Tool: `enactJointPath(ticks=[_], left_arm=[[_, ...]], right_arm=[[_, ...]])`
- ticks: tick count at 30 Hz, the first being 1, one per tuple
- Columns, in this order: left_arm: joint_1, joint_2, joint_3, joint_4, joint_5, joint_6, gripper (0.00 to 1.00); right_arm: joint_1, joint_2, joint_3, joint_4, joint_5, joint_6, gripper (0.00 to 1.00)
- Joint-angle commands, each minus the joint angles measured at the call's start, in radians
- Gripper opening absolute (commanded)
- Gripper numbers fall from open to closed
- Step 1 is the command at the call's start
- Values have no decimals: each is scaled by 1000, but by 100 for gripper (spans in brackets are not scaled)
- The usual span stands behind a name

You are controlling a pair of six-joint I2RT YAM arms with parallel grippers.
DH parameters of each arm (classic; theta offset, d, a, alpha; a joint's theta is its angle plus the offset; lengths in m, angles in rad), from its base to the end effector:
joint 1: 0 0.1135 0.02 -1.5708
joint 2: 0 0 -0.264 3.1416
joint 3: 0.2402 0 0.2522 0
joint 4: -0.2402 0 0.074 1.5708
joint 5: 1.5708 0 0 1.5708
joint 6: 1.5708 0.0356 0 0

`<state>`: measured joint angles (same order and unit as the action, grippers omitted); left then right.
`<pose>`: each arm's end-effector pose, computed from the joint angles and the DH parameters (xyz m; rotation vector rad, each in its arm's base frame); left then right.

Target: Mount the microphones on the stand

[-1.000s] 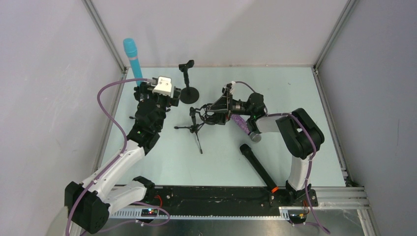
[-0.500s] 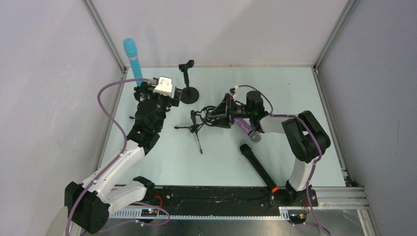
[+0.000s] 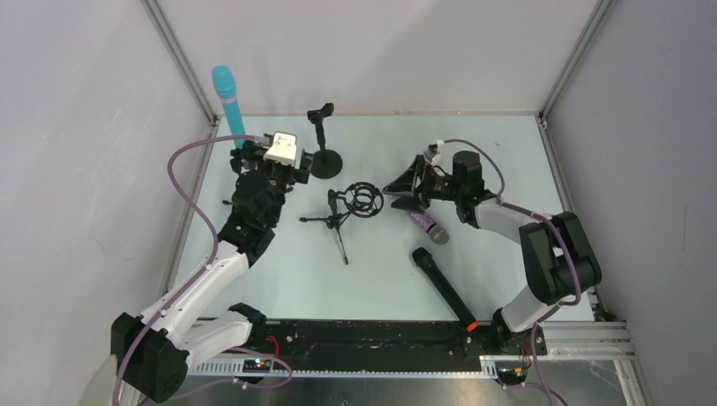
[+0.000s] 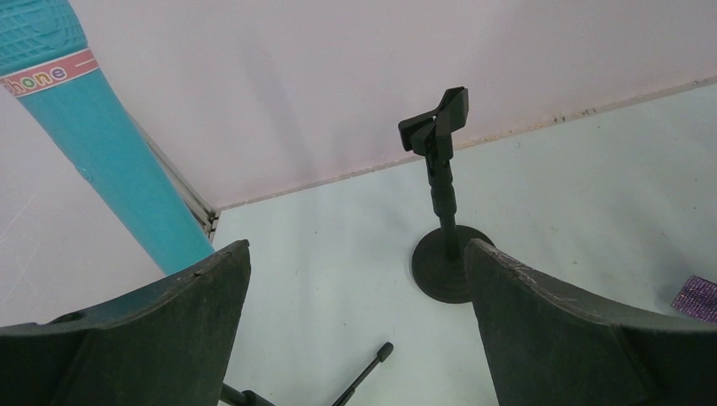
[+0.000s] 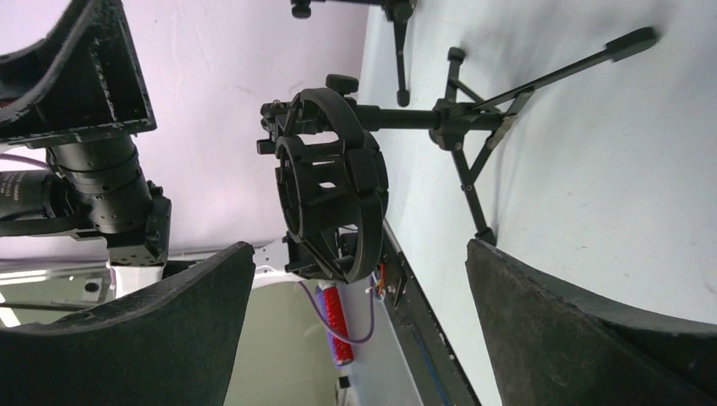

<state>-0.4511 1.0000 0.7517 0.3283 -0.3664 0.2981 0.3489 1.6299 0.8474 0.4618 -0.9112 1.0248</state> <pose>0.2184 -0.0916 0.3422 0.2630 1.4746 0.1497 0.3123 0.1435 0.2167 -0.0041 2.1825 1.7211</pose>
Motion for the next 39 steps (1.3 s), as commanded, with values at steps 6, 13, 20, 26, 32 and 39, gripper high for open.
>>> enactJointPath(ticks=[6, 13, 20, 26, 32, 39], left_arm=[[3, -34, -5, 44, 16, 9, 100], [3, -36, -5, 44, 21, 4, 100], [0, -38, -5, 42, 41, -1, 100], [0, -39, -4, 42, 47, -3, 100], [0, -40, -4, 42, 58, -1, 100], [0, -35, -3, 42, 69, 0, 100]], right_arm=[[-121, -176, -17, -253, 76, -241, 99], [-173, -232, 45, -595, 240, -518, 99], [-110, -183, 178, -792, 524, -672, 97], [-24, -67, 311, -918, 697, -777, 96], [49, 60, 432, -988, 820, -831, 95], [89, 208, 587, -1069, 838, -871, 92]])
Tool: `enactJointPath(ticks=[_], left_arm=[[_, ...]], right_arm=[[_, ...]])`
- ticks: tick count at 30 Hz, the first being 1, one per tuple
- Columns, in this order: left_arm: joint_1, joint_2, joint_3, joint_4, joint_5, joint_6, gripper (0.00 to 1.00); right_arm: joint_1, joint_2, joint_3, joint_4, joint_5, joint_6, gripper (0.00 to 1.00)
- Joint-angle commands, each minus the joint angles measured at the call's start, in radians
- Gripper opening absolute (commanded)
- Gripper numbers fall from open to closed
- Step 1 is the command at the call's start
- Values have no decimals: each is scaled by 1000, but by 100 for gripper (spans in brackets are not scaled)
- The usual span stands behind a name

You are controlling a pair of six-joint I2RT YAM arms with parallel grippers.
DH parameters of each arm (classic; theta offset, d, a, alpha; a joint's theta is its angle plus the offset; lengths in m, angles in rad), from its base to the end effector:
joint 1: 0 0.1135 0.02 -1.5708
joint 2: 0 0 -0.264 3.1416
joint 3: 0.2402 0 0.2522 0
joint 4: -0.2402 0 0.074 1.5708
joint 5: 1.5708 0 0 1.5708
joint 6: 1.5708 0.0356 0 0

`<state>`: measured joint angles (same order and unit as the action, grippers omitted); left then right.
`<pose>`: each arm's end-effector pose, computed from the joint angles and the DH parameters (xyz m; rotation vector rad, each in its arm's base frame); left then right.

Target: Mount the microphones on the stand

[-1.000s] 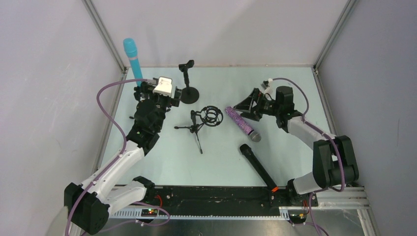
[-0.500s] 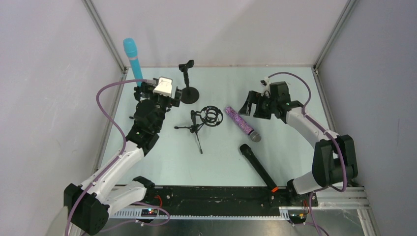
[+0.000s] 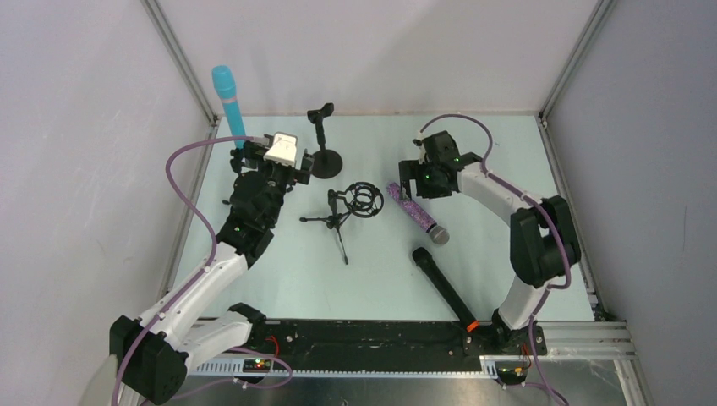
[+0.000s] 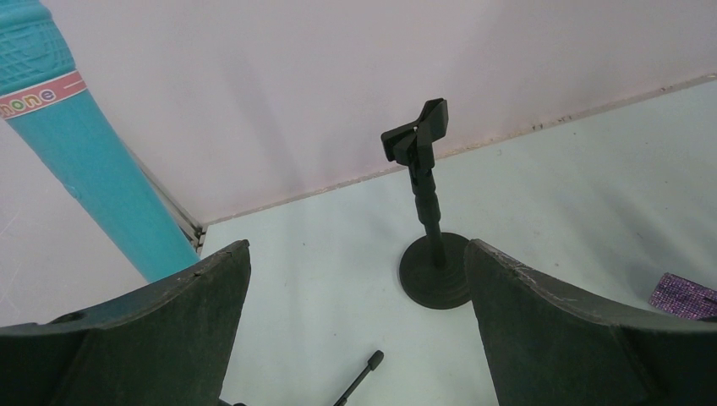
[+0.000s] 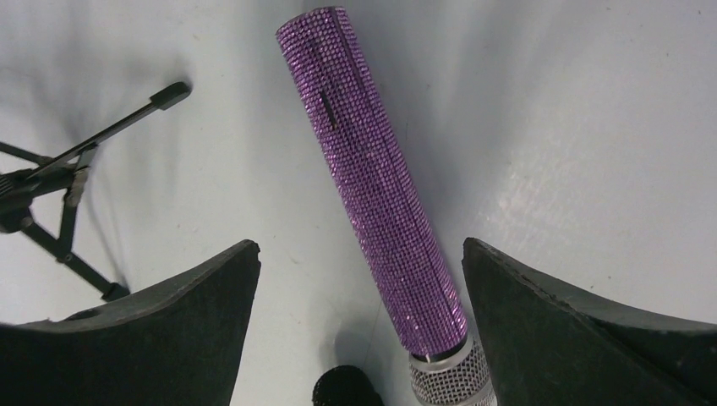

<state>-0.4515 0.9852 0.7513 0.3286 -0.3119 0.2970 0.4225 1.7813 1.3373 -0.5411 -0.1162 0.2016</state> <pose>0.2150 -0.0921 0.3453 0.2988 1.4511 0.1050 0.3473 0.1606 0.2295 -0.3310 2.5719 0.3835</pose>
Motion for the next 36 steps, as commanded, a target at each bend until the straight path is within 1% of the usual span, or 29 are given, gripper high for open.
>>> enactJointPath(ticks=[1, 7, 10, 12, 14, 15, 17, 20, 21, 22, 23, 24, 25, 26, 27, 28, 30, 32, 36], left_arm=[[0, -20, -3, 42, 17, 1, 100], [0, -20, -2, 42, 22, 6, 100], [0, -18, -2, 42, 25, 8, 100], [0, -17, -3, 42, 27, 8, 100], [0, -16, -3, 42, 29, 10, 100], [-1, -17, -3, 42, 29, 11, 100], [0, -18, -2, 42, 30, 14, 100], [0, -18, -1, 43, 30, 17, 100], [0, -18, -1, 43, 30, 17, 100], [0, -18, 0, 42, 31, 17, 100], [0, -19, -1, 41, 31, 18, 100], [0, -19, -1, 42, 31, 18, 100], [0, -20, -1, 42, 31, 18, 100], [0, -20, -1, 42, 33, 19, 100], [0, -19, -2, 43, 33, 19, 100], [0, -19, -1, 42, 34, 19, 100], [0, -19, -2, 42, 33, 19, 100], [0, -20, -2, 42, 34, 20, 100], [1, -20, -2, 42, 38, 19, 100]], right_arm=[[20, 86, 112, -82, 50, -55, 92], [50, 242, 259, -185, 112, -81, 90], [55, 324, 330, -228, 116, -86, 89], [62, 364, 375, -253, 150, -89, 87], [70, 394, 407, -267, 186, -94, 83], [73, 403, 427, -273, 193, -96, 78], [79, 431, 456, -296, 220, -102, 73], [85, 471, 481, -330, 254, -109, 69], [84, 478, 487, -336, 257, -109, 62], [84, 488, 488, -344, 260, -110, 57], [85, 491, 489, -346, 259, -108, 46], [84, 497, 489, -347, 254, -108, 40], [84, 498, 486, -348, 251, -108, 30], [83, 497, 487, -348, 245, -108, 26], [83, 496, 487, -347, 242, -109, 18], [82, 494, 487, -346, 241, -109, 15], [81, 485, 487, -340, 243, -110, 4], [78, 471, 485, -331, 251, -111, 0], [66, 421, 473, -302, 248, -100, 0]])
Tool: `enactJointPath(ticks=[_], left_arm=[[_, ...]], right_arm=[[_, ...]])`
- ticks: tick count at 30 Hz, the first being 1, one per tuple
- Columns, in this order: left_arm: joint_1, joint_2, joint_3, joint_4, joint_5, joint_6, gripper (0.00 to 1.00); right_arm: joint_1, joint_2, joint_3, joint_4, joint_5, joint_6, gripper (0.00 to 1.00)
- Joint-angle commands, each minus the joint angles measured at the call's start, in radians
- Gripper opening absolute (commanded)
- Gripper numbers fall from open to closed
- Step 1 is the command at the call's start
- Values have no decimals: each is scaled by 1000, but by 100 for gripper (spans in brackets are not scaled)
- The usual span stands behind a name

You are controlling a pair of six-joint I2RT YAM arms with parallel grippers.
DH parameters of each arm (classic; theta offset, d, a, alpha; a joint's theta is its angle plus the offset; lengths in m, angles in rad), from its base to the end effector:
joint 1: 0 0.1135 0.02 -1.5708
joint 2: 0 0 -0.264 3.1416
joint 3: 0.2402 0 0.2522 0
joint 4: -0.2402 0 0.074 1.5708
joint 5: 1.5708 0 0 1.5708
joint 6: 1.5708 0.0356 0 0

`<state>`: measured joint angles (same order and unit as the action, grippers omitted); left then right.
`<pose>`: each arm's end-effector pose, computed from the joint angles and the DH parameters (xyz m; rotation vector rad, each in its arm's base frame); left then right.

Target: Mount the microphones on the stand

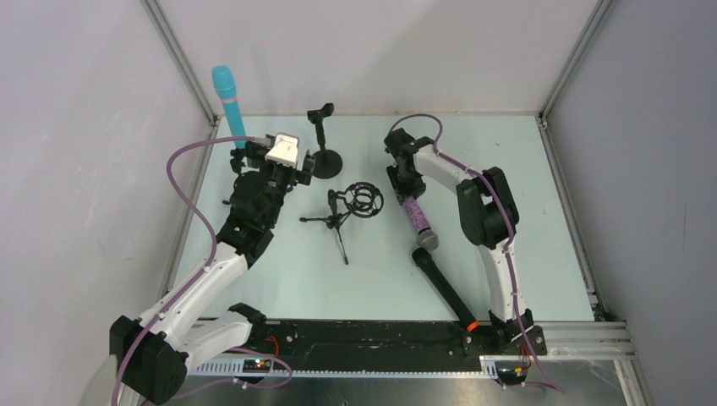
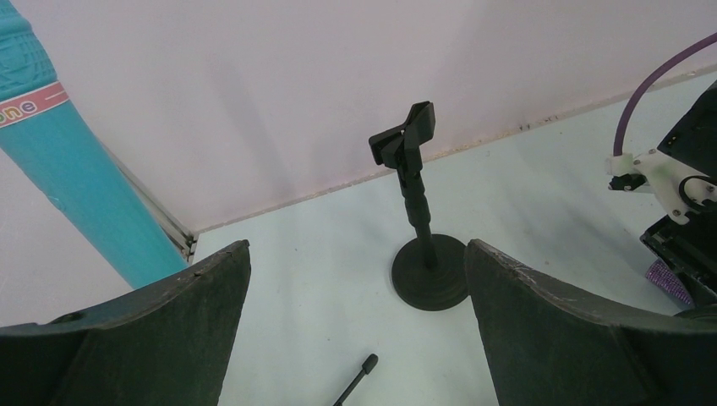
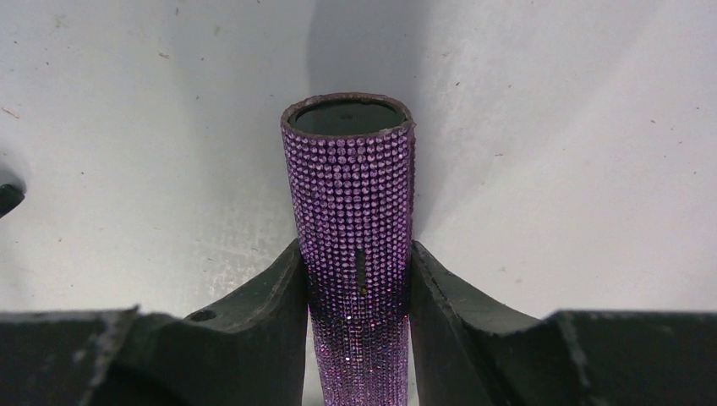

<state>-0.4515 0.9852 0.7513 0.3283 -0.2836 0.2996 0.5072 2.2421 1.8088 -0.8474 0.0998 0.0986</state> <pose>0.2149 -0.0931 0.3453 0.3230 1.4451 0.0862 0.4065 0.2218 0.1670 -0.5550 2.7805 -0.0116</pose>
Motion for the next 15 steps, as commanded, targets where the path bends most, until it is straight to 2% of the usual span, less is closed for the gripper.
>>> enactJointPath(ticks=[1, 6, 15], left_arm=[[0, -19, -1, 43, 10, 16, 100], [0, -25, -3, 43, 11, 18, 100], [0, -26, -1, 42, 16, 16, 100]], right_arm=[[-21, -67, -4, 20, 23, 8, 0], [-53, -193, -94, 110, -13, 37, 0], [-132, -538, -308, 337, -177, 101, 0]])
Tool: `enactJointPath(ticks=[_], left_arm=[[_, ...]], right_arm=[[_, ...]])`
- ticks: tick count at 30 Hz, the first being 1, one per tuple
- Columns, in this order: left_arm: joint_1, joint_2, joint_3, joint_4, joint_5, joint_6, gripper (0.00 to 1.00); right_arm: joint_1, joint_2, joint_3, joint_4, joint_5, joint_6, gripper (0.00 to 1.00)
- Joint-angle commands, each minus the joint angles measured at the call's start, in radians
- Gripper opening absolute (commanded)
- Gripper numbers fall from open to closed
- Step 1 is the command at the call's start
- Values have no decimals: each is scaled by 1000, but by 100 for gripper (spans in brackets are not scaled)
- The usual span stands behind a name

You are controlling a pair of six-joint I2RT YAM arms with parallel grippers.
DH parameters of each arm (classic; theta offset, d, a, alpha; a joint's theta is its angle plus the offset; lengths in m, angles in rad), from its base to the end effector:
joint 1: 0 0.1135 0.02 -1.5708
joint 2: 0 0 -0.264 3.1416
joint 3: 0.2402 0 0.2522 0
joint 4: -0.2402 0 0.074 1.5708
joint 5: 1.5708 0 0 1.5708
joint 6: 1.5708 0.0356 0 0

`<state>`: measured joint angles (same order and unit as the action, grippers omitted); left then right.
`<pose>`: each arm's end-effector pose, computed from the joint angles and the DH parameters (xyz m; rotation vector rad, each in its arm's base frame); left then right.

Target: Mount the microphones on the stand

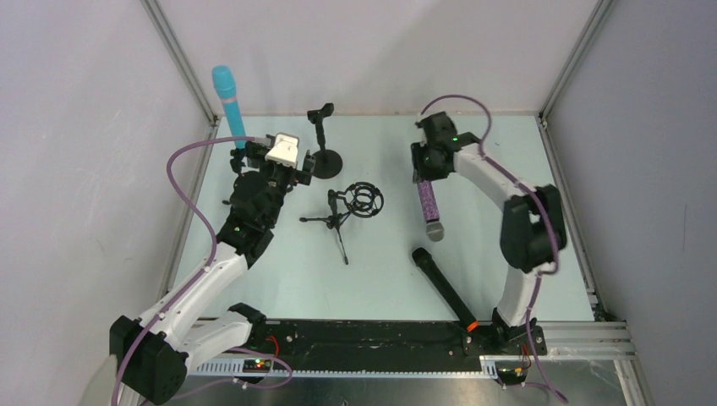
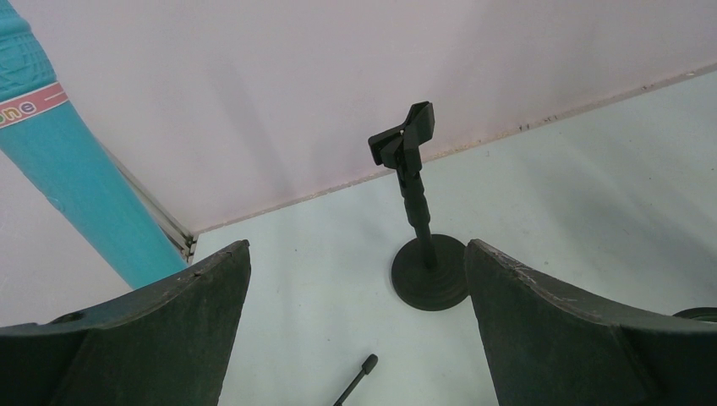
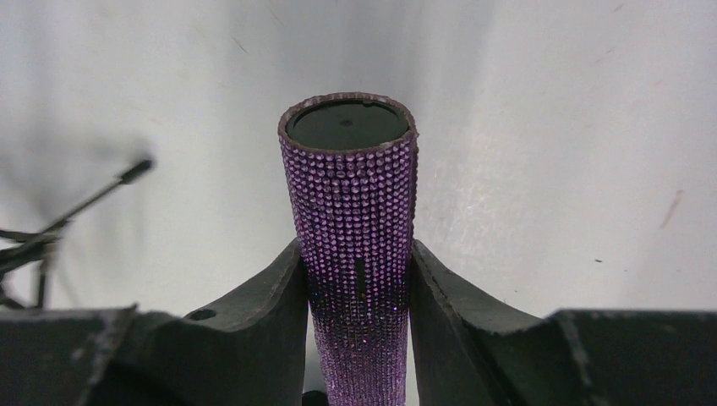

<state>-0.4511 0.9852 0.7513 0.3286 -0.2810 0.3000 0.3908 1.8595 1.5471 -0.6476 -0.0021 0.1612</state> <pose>0.2149 -0.0931 0.3453 0.3249 1.4443 0.0849 0.3787 0.1561 0.2586 -0.2924 2.5287 0.2213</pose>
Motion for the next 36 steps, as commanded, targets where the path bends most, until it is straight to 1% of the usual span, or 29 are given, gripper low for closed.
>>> enactJointPath(ticks=[1, 5, 11, 15, 16, 17, 18, 21, 22, 24, 26, 30, 31, 34, 35, 36], left_arm=[[0, -26, -1, 42, 14, 15, 100], [0, -24, -1, 42, 17, 11, 100], [-1, -28, -2, 43, 30, 2, 100], [-2, -31, 0, 41, 38, -3, 100], [-3, -31, -1, 42, 42, -5, 100], [-3, -31, 0, 41, 44, -5, 100], [-3, -31, 1, 42, 50, -5, 100], [-5, -37, 5, 41, 65, -17, 100], [-5, -43, 7, 41, 77, -21, 100], [-4, -50, 10, 40, 102, -32, 100], [-6, -54, 17, 36, 128, -47, 100], [-5, -55, 39, 17, 207, -82, 100], [-5, -54, 44, 5, 236, -94, 100], [-5, -51, 80, -29, 294, -111, 100], [-6, -50, 87, -53, 311, -119, 100], [-5, -52, 102, -63, 317, -123, 100]], right_arm=[[-18, -196, -56, 162, -80, 43, 0], [-17, -324, -109, 225, -104, 43, 0], [-1, -520, -211, 348, -194, -31, 0], [25, -679, -362, 510, -278, -111, 0], [39, -734, -388, 581, -289, -143, 0], [48, -764, -449, 629, -303, -165, 0], [65, -822, -479, 710, -318, -208, 0], [101, -930, -643, 876, -353, -302, 0], [120, -978, -673, 944, -366, -352, 0], [151, -1037, -740, 1001, -379, -430, 0], [179, -1078, -773, 1008, -389, -500, 0], [249, -1121, -782, 949, -445, -632, 0], [266, -1128, -782, 927, -453, -690, 0], [385, -1137, -782, 886, -433, -824, 0], [440, -1137, -782, 859, -423, -910, 0], [467, -1137, -782, 842, -401, -954, 0]])
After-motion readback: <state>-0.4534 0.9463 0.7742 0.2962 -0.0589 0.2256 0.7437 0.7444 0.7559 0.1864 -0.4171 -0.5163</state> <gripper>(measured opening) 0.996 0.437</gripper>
